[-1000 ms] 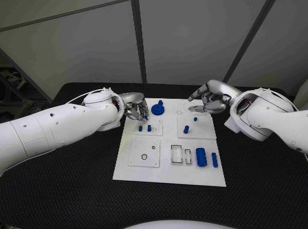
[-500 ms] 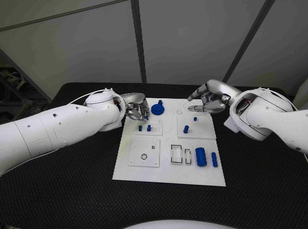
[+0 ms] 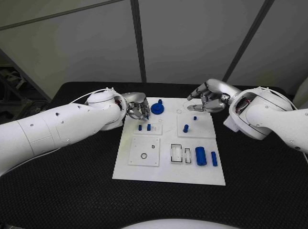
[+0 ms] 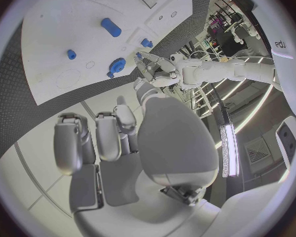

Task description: Assemble the parts on the task board

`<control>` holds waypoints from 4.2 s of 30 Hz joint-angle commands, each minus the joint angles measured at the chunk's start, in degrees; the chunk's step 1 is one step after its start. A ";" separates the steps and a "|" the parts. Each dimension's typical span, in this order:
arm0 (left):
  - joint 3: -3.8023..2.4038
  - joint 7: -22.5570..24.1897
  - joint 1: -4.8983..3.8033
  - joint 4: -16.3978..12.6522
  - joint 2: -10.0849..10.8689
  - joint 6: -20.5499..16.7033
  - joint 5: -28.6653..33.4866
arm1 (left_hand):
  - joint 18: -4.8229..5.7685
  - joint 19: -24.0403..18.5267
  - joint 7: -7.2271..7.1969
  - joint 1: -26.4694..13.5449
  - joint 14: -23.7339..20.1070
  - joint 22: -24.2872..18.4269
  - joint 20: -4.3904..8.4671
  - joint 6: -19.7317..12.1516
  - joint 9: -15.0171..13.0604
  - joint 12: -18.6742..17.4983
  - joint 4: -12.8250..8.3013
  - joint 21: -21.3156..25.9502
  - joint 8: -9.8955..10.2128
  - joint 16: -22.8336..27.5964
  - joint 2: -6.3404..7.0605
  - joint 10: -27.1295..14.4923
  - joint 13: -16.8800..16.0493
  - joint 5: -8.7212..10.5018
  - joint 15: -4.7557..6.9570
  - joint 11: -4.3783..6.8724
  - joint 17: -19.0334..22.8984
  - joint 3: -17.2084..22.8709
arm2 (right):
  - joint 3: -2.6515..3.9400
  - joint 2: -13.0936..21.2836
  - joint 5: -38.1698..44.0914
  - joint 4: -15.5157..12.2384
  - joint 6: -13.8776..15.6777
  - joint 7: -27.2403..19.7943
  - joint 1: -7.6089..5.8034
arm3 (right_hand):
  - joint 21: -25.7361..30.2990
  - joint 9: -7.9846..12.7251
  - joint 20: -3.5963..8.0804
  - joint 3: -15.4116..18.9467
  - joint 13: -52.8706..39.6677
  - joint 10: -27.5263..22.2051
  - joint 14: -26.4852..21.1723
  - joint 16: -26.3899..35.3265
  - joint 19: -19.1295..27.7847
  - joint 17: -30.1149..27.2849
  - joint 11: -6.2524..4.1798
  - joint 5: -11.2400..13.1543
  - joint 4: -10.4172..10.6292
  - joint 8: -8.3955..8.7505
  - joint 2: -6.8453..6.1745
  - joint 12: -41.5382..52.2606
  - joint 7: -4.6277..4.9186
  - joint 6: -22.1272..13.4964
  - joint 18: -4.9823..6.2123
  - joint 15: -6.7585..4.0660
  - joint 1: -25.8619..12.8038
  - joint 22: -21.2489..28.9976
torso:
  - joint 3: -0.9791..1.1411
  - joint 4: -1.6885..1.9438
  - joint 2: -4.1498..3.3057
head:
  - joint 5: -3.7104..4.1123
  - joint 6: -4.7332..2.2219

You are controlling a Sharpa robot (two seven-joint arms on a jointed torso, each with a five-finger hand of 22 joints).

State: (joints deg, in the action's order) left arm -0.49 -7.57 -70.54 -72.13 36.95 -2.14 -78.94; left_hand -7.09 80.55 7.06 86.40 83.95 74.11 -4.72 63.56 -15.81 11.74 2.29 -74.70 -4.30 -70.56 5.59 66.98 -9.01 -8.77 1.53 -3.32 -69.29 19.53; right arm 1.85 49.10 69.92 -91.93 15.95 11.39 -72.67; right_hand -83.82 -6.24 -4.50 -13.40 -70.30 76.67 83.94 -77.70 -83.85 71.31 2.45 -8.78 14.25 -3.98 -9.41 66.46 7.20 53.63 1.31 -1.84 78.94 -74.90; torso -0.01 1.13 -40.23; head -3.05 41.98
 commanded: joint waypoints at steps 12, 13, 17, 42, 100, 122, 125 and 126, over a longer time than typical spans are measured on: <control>0.16 -0.46 -0.08 0.95 -0.71 2.09 -0.26 | 2.58 0.11 0.10 -0.75 2.02 -0.09 -0.10 0.39 0.08 0.12 -0.03 -0.03 -0.12 -0.05 0.10 0.37 0.26 0.25 -0.20 -0.02 0.15 0.40 | 0.03 -0.03 0.18 -0.07 -0.21 -0.39 -0.09 | 0.16 0.01 0.19 -0.03 -0.05 0.09 1.98 0.21 -0.63 0.04 -0.20 -0.38 0.16 0.16 0.41 0.09 -0.07 0.47 0.91 -0.27 0.26 -6.03 | -0.02 0.01 0.03 | 0.08 0.19; 0.18 -0.48 -0.08 1.01 -0.74 2.15 -0.27 | 2.58 0.11 0.11 -0.81 2.01 -0.09 -0.11 0.34 0.11 0.10 -0.05 -0.02 -0.07 -0.04 0.14 0.34 0.30 0.28 -0.21 -0.04 0.18 0.44 | 0.03 -0.03 0.18 -0.07 -0.20 -0.40 -0.09 | 0.16 0.01 0.19 -0.03 -0.05 0.09 1.98 0.21 -0.63 0.04 -0.20 -0.38 0.16 0.16 0.41 0.09 -0.07 0.47 0.91 -0.27 0.26 -6.03 | -0.01 0.01 0.03 | 0.08 0.19; 0.22 -0.57 -0.08 1.15 -0.75 2.18 -0.27 | 2.57 0.01 0.46 -1.39 1.94 -0.12 -0.23 -0.92 0.70 -0.19 -0.20 0.06 0.66 0.07 0.60 -0.19 0.81 0.43 -0.43 -0.32 0.43 0.93 | 0.03 0.00 0.18 -0.04 -0.17 -0.40 -0.09 | 0.25 0.01 0.20 -0.02 0.05 0.02 1.97 0.27 -0.56 -0.03 -0.20 -0.38 0.19 0.16 0.39 -0.03 -0.07 0.48 0.94 -0.27 0.24 -5.91 | 0.00 -0.01 0.05 | 0.11 0.20; 0.23 -1.14 -0.05 0.32 1.27 -1.34 -0.17 | 1.72 -2.01 0.34 -3.79 0.84 -3.15 -0.90 -10.34 6.13 -1.98 -0.97 3.41 0.56 3.27 4.04 -3.63 3.62 1.92 -1.11 -1.24 4.43 3.79 | 0.02 0.13 1.45 2.75 -1.10 0.27 -0.09 | 2.46 -0.05 0.43 -2.38 24.52 -14.36 0.84 4.24 0.90 -4.52 -0.14 0.09 0.32 0.05 0.05 -29.98 -0.05 1.41 1.57 -0.29 3.03 -3.33 | -0.05 0.05 0.10 | 0.20 -0.17; -0.56 21.99 0.88 -11.19 16.49 -8.03 66.91 | -3.42 -15.98 1.29 -5.48 -9.34 -27.90 -0.72 -1.14 5.18 2.75 -4.01 32.18 -1.37 33.10 1.62 -1.21 1.89 -3.49 -1.02 -1.01 30.75 5.03 | -2.14 -7.33 27.95 11.47 -9.68 1.19 3.27 | 1.67 -0.40 -2.06 -11.18 59.50 -11.78 1.43 5.09 -0.16 -6.53 2.73 -0.30 -7.06 -0.05 -0.78 -62.68 1.23 8.34 1.26 2.17 7.77 -5.12 | -0.06 0.02 0.03 | 4.28 -1.00; -0.56 21.65 0.88 -11.10 16.38 -7.36 66.94 | -3.42 -16.02 1.33 -5.51 -9.45 -28.05 -0.75 -1.20 5.18 2.75 -4.10 32.43 -1.26 33.38 1.48 -1.37 1.86 -3.50 -1.05 -1.06 30.89 5.06 | -2.13 -8.21 31.25 11.47 -6.18 3.64 4.01 | -2.53 -2.37 -0.20 -12.66 60.33 -4.89 1.29 5.78 -3.27 -8.83 0.60 -0.42 -11.94 -1.46 3.14 -61.94 -0.46 13.52 -0.05 0.19 6.69 -10.44 | -0.08 0.02 0.06 | 4.48 -0.75; -0.56 21.64 0.88 -11.09 16.37 -7.40 66.94 | -3.43 -16.02 1.36 -5.44 -9.49 -28.12 -0.76 -1.27 5.20 2.74 -4.23 32.54 -1.18 33.51 1.46 -1.48 1.85 -3.52 -1.06 -1.09 30.96 5.10 | -2.12 -8.11 31.42 11.32 -4.99 3.78 4.11 | -2.74 -2.52 -0.14 -12.34 60.41 -4.80 1.31 5.73 -3.43 -8.87 0.58 -0.32 -12.03 -1.40 3.13 -62.12 -0.49 13.62 -0.12 0.16 6.02 -10.71 | -0.08 0.01 0.08 | 4.51 -0.80; -0.56 21.64 0.88 -11.09 16.37 -7.40 66.94 | -3.43 -16.02 1.36 -5.44 -9.49 -28.12 -0.76 -1.27 5.20 2.74 -4.23 32.54 -1.18 33.51 1.46 -1.48 1.85 -3.52 -1.06 -1.09 30.96 5.10 | -2.12 -8.01 31.46 11.20 -4.56 3.79 4.13 | -2.78 -2.55 -0.13 -12.28 60.43 -4.78 1.30 5.76 -3.46 -8.93 0.57 -0.30 -12.06 -1.39 3.14 -62.16 -0.50 13.63 -0.14 0.16 5.90 -10.76 | -0.08 0.01 0.07 | 4.51 -0.82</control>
State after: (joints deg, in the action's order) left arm -0.99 13.24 -69.60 -83.13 53.38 -10.20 -12.41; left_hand -11.96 64.98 8.07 81.21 74.75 46.04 -5.34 62.34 -10.57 14.37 -1.70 -42.52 -5.82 -37.40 7.45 65.94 -7.10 -11.96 0.52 -4.34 -38.38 24.61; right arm -0.23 41.12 100.30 -80.58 8.88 14.67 -68.54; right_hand -86.37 -8.73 -5.10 -25.73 -9.93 71.28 83.94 -71.78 -84.06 62.42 3.17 -8.93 2.33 -5.14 -6.43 4.33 6.71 66.86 2.22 -1.25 85.32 -74.90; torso -0.08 1.15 -40.16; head 1.43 41.22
